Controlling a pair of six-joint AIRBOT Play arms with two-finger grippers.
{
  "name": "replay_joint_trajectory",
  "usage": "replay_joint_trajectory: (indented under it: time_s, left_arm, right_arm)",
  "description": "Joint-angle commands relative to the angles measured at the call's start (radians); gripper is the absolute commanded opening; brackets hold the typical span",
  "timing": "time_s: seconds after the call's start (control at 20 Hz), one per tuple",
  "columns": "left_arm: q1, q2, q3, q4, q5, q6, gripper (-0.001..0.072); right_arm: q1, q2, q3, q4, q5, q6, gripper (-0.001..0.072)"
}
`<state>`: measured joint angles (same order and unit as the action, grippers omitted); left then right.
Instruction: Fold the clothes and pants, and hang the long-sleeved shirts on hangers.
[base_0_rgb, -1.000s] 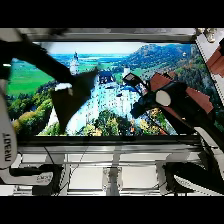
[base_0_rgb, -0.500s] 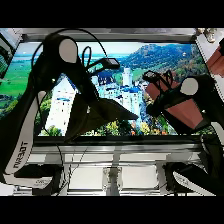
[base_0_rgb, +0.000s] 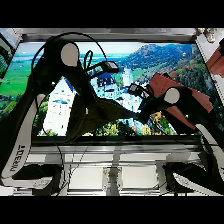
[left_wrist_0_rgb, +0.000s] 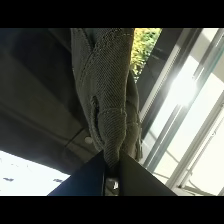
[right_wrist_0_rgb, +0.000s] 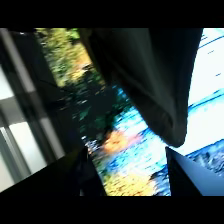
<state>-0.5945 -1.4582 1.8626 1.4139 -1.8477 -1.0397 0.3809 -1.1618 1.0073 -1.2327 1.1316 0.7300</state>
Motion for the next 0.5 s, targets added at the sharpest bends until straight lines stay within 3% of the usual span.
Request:
replay_joint_trajectory:
  time_s: [0.0,0.4,0.45]
  left_arm:
    - [0.005,0.029,-0.001,0.004,-0.004,0.000,0.0053]
    - [0.005,0.050,-0.001,0.004,-0.004,-0.008,0.0053]
    - [0.005,0.053,-0.001,0.004,-0.004,-0.008,0.0054]
  right_arm:
    - [0.017,-0.074,-0.014,-0.016,-0.136,-0.091,0.0545]
    - [0.018,-0.245,-0.014,0.051,-0.257,-0.190,0.0539]
    - [0.021,-0.275,-0.014,0.080,-0.258,-0.199,0.0489]
